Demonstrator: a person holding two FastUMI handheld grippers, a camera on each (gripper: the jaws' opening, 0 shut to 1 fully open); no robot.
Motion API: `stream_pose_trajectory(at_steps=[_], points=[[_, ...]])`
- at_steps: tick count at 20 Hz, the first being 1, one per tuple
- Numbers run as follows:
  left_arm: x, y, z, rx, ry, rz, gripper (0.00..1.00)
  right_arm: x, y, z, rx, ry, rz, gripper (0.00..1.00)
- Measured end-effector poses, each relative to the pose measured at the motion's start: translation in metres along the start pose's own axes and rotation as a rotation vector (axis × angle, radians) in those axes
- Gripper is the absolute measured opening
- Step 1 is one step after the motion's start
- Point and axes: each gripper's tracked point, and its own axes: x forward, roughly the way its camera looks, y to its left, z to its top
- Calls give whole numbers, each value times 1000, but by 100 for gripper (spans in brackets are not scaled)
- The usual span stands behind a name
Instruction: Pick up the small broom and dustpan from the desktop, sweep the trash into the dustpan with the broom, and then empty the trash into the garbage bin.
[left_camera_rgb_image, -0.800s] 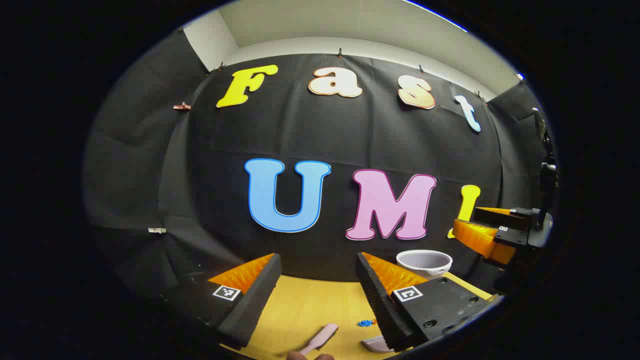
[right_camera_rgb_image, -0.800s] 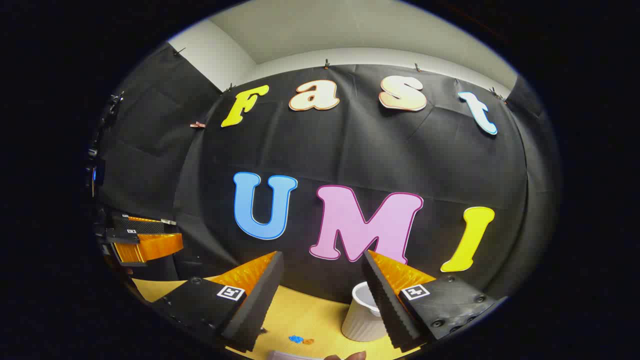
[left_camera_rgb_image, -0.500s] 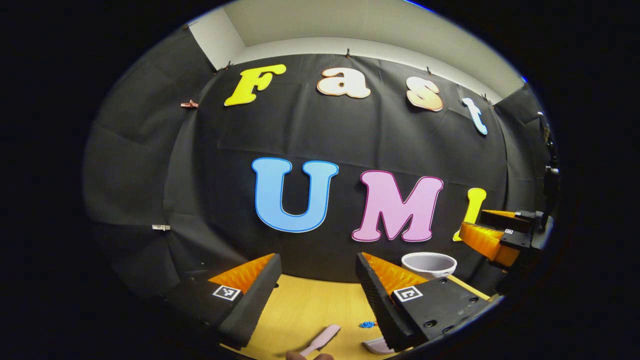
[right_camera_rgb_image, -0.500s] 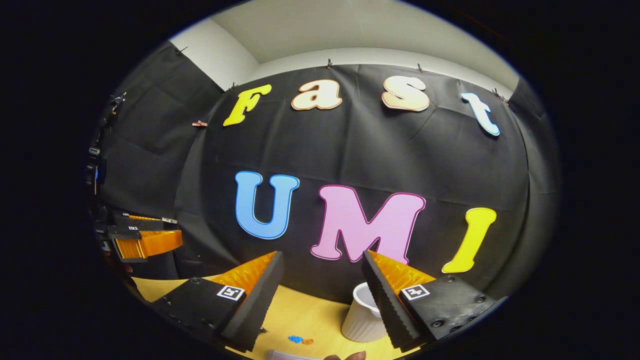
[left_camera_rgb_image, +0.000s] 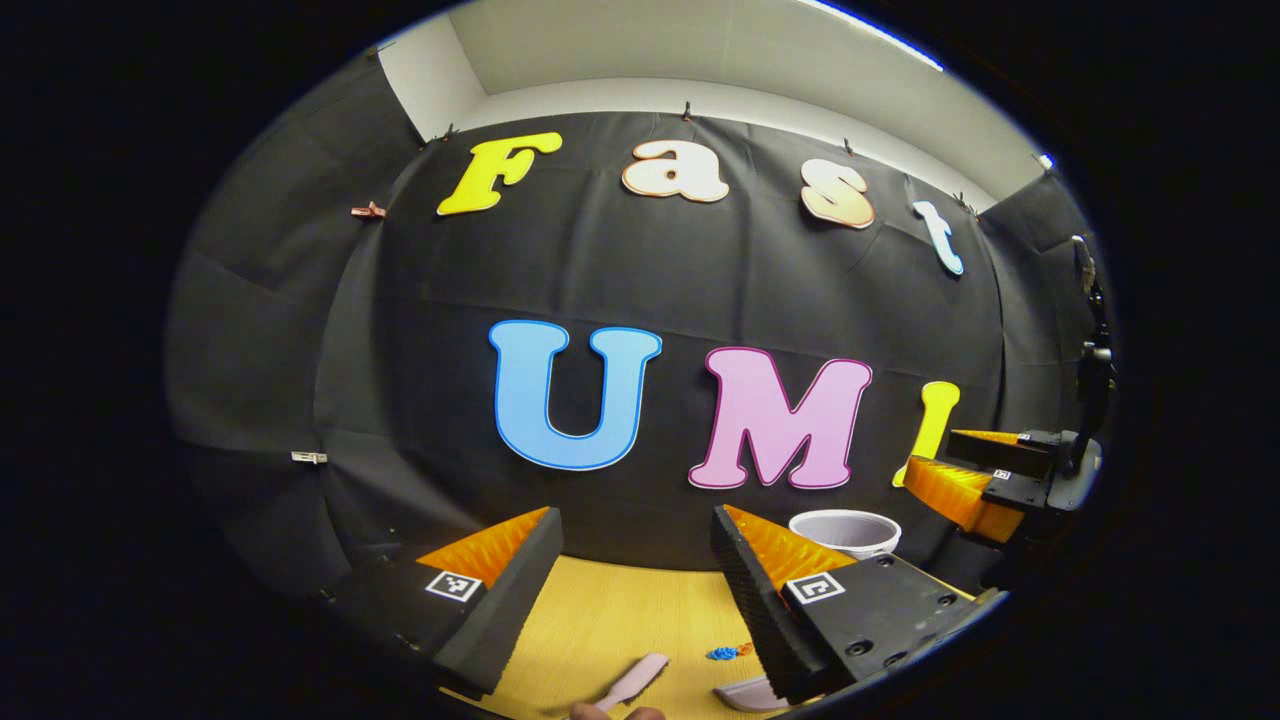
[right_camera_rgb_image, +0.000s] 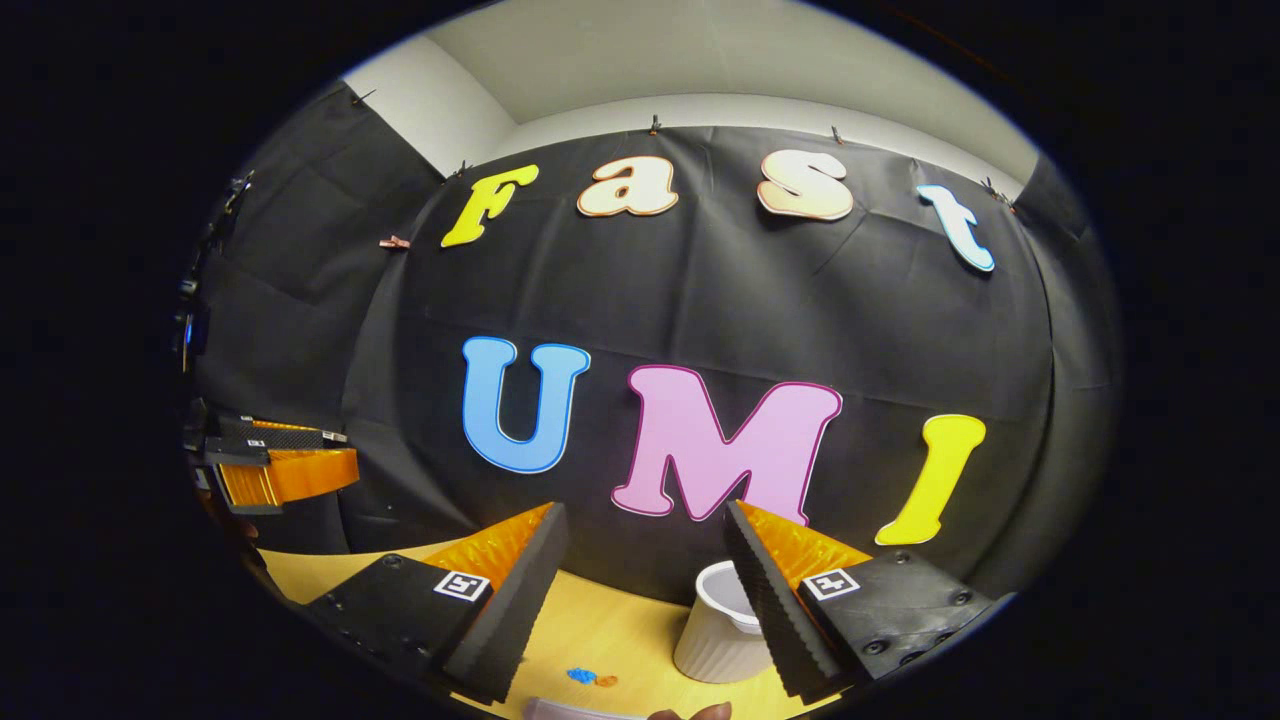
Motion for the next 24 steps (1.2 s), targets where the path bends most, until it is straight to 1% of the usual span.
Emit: stream_pose_trajectory(at_steps=[4,5,9,10,11,12,13,14,19,20,24], points=[[-1,-1,-1,2,2,-2,95,-1,5,-1,-2,0,9,97],[-2,-1,0,1,3,0,95,-2,5,-1,-6,2,9,93],[-2,-1,-2,-5,6,2,95,-3,4,-3,0,13,10,93],[-3,-1,-3,-5,7,2,95,-3,4,-4,1,14,8,97],[-2,-1,-3,-3,8,2,95,-3,3,-5,3,16,8,97],[-2,-1,-3,-1,7,1,95,-3,4,-6,5,16,6,97],[-2,-2,-1,2,6,-1,95,-4,4,-5,7,17,4,93],[0,-1,-3,5,7,-2,95,-4,4,-6,7,17,4,97],[7,-3,-2,19,3,-15,95,-7,2,-9,-2,25,-5,97],[8,-4,-4,16,5,-19,95,-7,2,-11,-3,27,-7,93],[9,-2,-7,17,17,-20,95,-6,2,-15,5,35,-7,93]])
